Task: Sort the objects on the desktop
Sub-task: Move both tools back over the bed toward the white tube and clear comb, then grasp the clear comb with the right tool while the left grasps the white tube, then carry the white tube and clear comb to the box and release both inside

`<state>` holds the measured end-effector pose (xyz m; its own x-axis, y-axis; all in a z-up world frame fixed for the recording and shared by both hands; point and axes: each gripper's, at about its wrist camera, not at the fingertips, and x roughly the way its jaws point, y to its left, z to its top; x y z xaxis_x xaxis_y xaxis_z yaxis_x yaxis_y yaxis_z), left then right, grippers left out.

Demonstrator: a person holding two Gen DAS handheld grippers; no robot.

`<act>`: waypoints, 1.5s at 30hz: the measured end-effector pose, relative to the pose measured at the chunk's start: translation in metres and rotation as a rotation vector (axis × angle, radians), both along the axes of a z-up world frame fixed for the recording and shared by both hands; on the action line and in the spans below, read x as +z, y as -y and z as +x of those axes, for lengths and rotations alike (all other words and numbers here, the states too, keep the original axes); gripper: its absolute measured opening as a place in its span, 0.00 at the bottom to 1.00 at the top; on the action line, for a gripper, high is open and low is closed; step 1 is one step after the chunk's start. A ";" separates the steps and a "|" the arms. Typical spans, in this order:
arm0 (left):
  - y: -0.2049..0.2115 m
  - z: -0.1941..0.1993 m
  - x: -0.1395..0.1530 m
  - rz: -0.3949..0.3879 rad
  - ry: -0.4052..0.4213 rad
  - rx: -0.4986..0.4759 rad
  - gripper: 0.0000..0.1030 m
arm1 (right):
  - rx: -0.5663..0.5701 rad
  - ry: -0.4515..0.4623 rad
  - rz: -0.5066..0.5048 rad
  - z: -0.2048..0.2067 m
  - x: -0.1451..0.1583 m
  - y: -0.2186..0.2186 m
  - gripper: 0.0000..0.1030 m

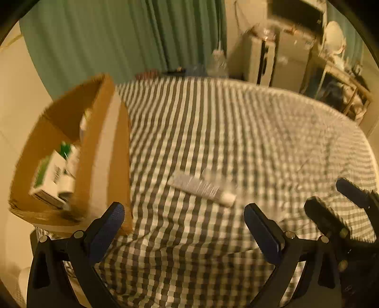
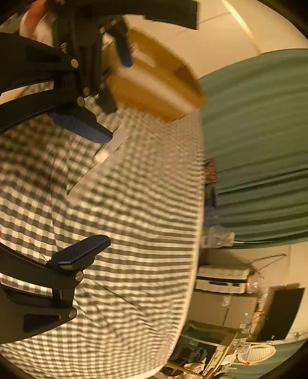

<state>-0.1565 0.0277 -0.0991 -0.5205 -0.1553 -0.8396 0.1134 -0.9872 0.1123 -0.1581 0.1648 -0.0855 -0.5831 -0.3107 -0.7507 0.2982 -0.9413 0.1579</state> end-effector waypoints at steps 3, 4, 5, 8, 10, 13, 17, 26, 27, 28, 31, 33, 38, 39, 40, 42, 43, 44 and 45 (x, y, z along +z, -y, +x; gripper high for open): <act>0.014 -0.014 -0.022 0.035 0.052 0.058 1.00 | 0.055 0.072 0.011 -0.015 -0.017 0.012 0.77; 0.018 -0.017 -0.027 0.050 0.066 0.069 1.00 | 0.063 0.079 0.021 -0.019 -0.020 0.014 0.77; 0.021 -0.020 -0.031 0.054 0.073 0.079 1.00 | 0.072 0.087 0.040 -0.024 -0.025 0.016 0.77; 0.034 -0.031 -0.044 0.058 0.096 0.120 1.00 | 0.108 0.156 0.126 -0.038 -0.051 0.033 0.69; 0.041 -0.035 -0.047 0.057 0.095 0.148 1.00 | 0.146 0.167 0.168 -0.045 -0.063 0.047 0.47; 0.042 -0.033 -0.047 0.075 0.082 0.167 1.00 | 0.227 0.196 0.218 -0.050 -0.081 0.064 0.45; 0.042 -0.032 -0.046 0.097 0.082 0.159 1.00 | 0.238 0.180 0.219 -0.056 -0.087 0.067 0.47; 0.037 -0.031 -0.055 0.234 0.121 0.109 1.00 | -0.010 0.122 0.181 -0.064 -0.069 0.023 0.24; 0.037 -0.033 -0.056 0.249 0.111 0.109 1.00 | -0.044 0.139 0.158 -0.066 -0.071 0.015 0.24; 0.034 -0.036 -0.057 0.263 0.106 0.108 1.00 | -0.066 0.153 0.144 -0.067 -0.073 0.009 0.24; 0.028 -0.051 -0.067 0.295 0.111 0.133 1.00 | -0.096 0.172 0.095 -0.065 -0.072 -0.003 0.24; 0.025 -0.058 -0.074 0.306 0.105 0.141 0.91 | -0.101 0.169 0.099 -0.062 -0.071 -0.005 0.24; 0.011 -0.059 -0.082 0.230 0.064 0.057 0.24 | -0.100 0.162 0.102 -0.061 -0.070 -0.007 0.24; 0.010 -0.057 -0.081 0.246 0.068 0.043 0.22 | -0.101 0.160 0.102 -0.061 -0.070 -0.009 0.24; 0.010 -0.055 -0.080 0.258 0.075 0.030 0.21 | -0.104 0.152 0.097 -0.063 -0.070 -0.010 0.24; 0.012 -0.050 -0.074 0.286 0.064 0.008 0.21 | -0.116 0.129 0.075 -0.060 -0.062 -0.018 0.24; 0.013 -0.046 -0.069 0.307 0.053 -0.014 0.20 | -0.120 0.119 0.062 -0.056 -0.059 -0.020 0.24; 0.013 -0.042 -0.065 0.312 0.039 -0.028 0.20 | -0.128 0.107 0.043 -0.053 -0.054 -0.023 0.23; 0.011 -0.037 -0.059 0.329 0.029 -0.071 0.20 | -0.130 0.102 0.024 -0.049 -0.050 -0.026 0.23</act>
